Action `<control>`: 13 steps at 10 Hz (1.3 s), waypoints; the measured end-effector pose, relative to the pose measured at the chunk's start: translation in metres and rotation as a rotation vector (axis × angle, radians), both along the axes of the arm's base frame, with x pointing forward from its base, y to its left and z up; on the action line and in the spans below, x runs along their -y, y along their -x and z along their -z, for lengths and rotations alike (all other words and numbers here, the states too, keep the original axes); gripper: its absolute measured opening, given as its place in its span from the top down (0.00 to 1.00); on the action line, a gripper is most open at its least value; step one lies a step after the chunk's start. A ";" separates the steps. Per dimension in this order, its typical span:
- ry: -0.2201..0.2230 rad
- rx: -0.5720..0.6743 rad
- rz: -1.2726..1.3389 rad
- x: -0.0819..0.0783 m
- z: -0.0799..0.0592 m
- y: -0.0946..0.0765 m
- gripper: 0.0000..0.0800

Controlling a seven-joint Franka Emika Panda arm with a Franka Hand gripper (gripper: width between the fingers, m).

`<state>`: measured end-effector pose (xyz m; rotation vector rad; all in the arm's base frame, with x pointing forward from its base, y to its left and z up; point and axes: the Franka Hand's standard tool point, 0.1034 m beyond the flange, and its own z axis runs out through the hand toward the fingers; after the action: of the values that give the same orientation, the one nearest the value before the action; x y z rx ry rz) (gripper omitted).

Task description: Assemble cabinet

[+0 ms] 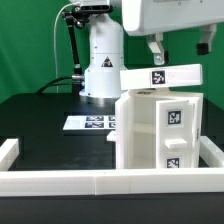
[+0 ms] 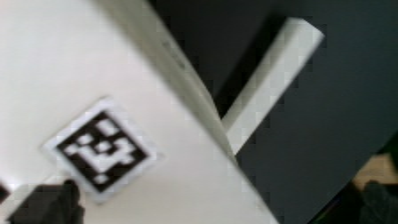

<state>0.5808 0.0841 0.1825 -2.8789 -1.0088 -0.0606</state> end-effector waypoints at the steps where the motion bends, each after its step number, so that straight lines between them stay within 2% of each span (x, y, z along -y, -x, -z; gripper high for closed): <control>1: 0.016 0.020 -0.194 0.008 -0.003 -0.007 0.00; 5: 0.036 0.058 -0.630 0.021 -0.001 -0.009 0.00; 11: 0.045 0.049 -0.576 0.025 0.018 -0.006 0.00; 13: 0.052 0.042 -0.575 0.026 0.020 -0.005 0.00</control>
Offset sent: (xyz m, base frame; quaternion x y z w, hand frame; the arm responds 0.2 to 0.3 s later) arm -0.0035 0.0017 -0.0039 0.0310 0.0165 -0.2699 0.9622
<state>0.5858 0.0576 0.1621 -2.5172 -1.8180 -0.0534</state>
